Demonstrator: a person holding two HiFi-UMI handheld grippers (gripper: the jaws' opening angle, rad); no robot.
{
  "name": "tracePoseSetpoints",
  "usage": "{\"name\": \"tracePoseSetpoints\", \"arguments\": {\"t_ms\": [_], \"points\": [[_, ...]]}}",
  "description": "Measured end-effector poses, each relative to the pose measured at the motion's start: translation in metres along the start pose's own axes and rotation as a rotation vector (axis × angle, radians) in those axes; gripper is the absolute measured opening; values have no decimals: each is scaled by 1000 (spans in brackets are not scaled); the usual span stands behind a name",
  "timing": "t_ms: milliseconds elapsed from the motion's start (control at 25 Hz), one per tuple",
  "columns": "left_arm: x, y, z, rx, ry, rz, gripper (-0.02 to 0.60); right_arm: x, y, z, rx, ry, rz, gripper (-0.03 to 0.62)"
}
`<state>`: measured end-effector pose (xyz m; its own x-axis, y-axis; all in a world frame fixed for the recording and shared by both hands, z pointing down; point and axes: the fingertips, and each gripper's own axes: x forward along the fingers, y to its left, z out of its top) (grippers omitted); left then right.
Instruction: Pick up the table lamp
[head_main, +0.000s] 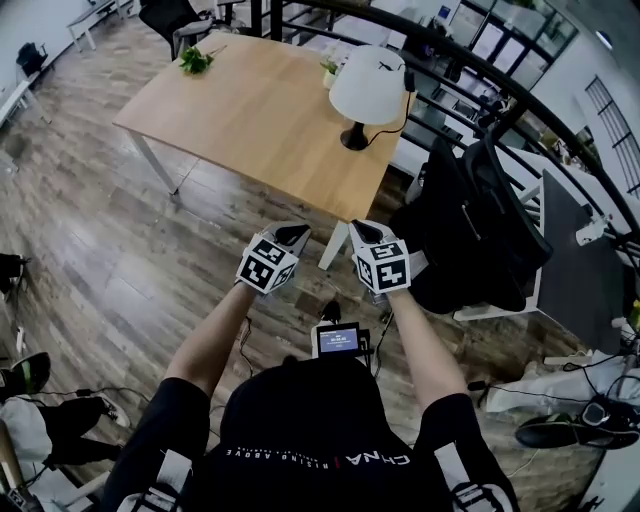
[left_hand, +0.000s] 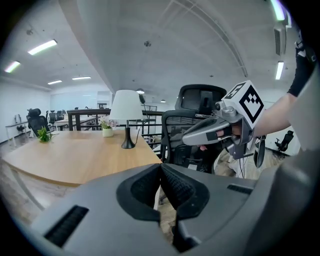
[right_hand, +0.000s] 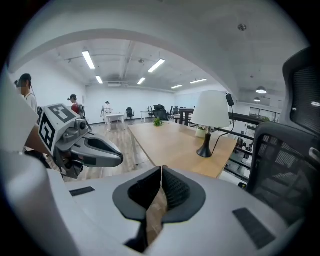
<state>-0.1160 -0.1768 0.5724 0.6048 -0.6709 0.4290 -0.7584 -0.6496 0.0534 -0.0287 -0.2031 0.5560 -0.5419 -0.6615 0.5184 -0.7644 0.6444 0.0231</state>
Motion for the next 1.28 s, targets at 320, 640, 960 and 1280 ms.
{"name": "tracePoseSetpoints", "arguments": {"t_ms": [320, 640, 960, 1280], "points": [[59, 52, 51, 29, -2, 22, 18, 55, -64, 37, 15, -10, 28, 32], [112, 74, 83, 20, 16, 41, 18, 90, -120, 60, 47, -15, 62, 32], [147, 94, 105, 9, 30, 80, 18, 110, -159, 66, 87, -29, 78, 32], [171, 101, 102, 7, 50, 47, 18, 120, -185, 66, 151, -49, 17, 32]]}}
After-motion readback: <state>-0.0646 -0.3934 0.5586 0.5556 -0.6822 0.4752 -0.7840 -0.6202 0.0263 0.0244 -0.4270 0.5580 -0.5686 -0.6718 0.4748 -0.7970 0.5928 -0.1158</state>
